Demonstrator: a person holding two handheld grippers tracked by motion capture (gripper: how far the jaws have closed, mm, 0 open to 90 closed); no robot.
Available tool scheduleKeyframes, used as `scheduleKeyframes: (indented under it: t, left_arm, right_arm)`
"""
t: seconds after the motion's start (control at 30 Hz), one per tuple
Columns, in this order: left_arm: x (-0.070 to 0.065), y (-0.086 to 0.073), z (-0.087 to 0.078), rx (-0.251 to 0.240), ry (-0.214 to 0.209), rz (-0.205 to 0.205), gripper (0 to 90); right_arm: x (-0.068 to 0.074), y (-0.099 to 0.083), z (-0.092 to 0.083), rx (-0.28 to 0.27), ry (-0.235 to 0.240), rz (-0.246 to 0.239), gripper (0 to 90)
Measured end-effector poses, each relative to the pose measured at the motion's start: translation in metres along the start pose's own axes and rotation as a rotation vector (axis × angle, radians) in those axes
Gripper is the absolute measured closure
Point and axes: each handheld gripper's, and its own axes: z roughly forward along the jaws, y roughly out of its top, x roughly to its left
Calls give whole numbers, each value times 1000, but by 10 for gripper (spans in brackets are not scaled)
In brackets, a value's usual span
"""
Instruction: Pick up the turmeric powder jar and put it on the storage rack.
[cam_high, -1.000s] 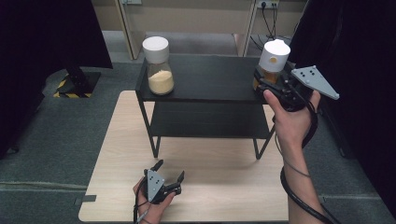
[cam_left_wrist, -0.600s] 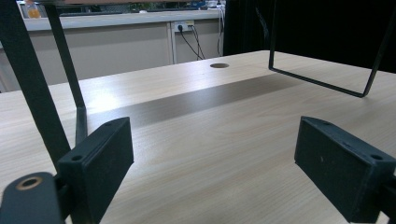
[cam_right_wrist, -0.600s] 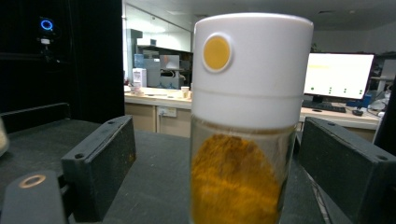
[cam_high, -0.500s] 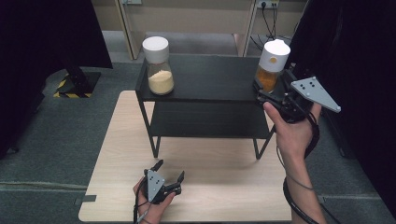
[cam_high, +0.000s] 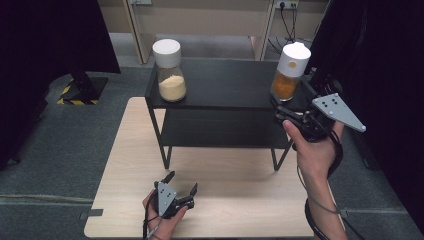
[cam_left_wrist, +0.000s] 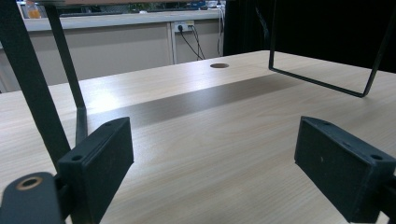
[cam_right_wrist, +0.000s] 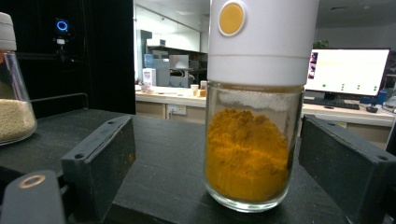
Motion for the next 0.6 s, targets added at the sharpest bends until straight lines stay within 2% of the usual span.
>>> scheduleKeyframes:
  t: [0.6]
  left_arm:
    - [0, 0, 0, 0, -1, -1, 112]
  right_arm:
    - [0, -16, -18, -13, 7, 4, 115]
